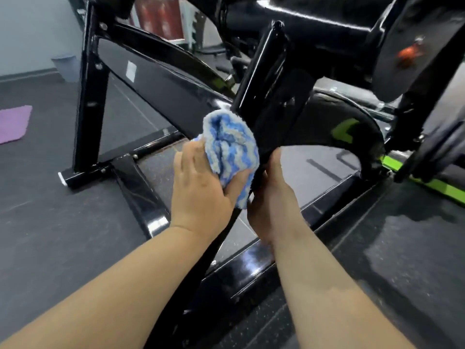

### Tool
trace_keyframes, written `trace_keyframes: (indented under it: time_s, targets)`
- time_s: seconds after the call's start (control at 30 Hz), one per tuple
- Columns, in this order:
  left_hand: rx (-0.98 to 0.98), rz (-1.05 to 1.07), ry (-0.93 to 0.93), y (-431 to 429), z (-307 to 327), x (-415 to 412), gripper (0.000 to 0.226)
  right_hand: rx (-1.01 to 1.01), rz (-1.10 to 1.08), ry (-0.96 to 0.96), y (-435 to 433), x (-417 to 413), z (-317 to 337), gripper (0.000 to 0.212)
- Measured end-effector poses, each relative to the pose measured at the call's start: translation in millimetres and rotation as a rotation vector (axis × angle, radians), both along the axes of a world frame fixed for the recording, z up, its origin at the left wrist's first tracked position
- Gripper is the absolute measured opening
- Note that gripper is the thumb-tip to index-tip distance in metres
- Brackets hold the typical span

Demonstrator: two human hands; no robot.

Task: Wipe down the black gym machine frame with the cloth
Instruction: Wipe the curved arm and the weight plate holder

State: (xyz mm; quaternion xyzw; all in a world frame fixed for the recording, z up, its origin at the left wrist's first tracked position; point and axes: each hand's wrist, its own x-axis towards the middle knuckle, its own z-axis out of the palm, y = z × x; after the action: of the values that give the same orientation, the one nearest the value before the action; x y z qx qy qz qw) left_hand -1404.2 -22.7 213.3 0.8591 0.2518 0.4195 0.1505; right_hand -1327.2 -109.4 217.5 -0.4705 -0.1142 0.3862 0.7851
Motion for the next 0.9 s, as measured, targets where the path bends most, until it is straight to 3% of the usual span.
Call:
trace_keyframes:
  time_s: [0.1,0.2,0.4,0.63,0.83,0.9]
  targets:
    - [-0.047,-0.120,-0.074,7,-21,-14,0.064,0.090,-0.074,-0.019,11,-12,-3,0.055]
    - [-0.001,-0.148,-0.059,16,-32,-16,0.069,0.047,-0.199,0.015,19,-12,-10,0.061]
    - [0.041,-0.165,0.005,17,-28,-17,0.074,-0.081,-0.235,-0.033,16,-8,-11,0.061]
    - [0.003,-0.189,-0.059,-1,76,36,0.067,-0.111,-0.271,-0.015,17,-15,-6,0.047]
    - [0.188,-0.133,-0.015,16,-4,0,0.066,-0.173,-0.216,-0.021,10,-11,1,0.047]
    - [0.072,-0.156,0.037,16,-25,-17,0.072,-0.181,-0.206,-0.038,7,-12,2,0.045]
